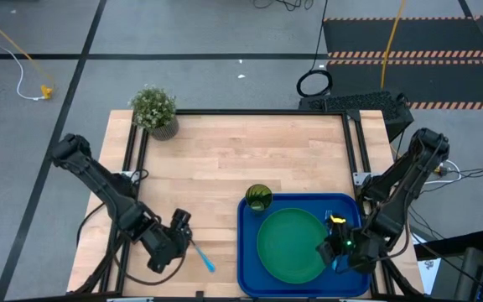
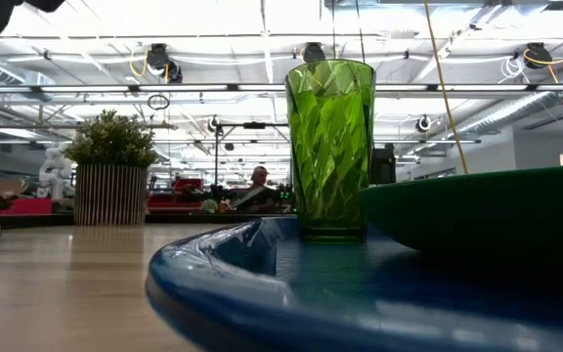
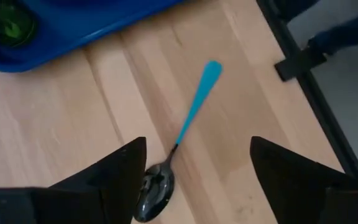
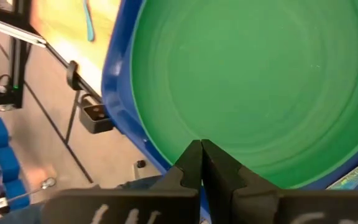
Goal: Pick and place plate/cup/fork/spoon on tray
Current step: Put the blue spoon on the blue tray to the right of the blue fork
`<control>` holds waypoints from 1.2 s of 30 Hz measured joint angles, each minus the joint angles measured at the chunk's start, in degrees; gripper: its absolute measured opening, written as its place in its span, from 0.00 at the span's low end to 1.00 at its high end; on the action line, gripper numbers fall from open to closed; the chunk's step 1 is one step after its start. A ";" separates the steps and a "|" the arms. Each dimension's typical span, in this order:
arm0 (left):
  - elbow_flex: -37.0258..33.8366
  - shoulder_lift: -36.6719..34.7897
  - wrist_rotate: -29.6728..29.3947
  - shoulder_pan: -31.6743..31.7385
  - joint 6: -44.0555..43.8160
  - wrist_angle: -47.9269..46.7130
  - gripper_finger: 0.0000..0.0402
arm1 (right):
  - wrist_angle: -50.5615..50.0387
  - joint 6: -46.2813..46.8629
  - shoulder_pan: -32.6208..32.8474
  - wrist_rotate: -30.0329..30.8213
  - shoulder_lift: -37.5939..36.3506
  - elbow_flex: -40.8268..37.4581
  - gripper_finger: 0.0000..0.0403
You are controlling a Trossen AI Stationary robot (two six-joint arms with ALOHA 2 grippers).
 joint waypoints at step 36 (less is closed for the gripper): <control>-26.91 3.20 -1.58 3.78 19.89 30.65 0.53 | 6.72 -16.87 -12.64 -1.88 -6.86 0.01 0.00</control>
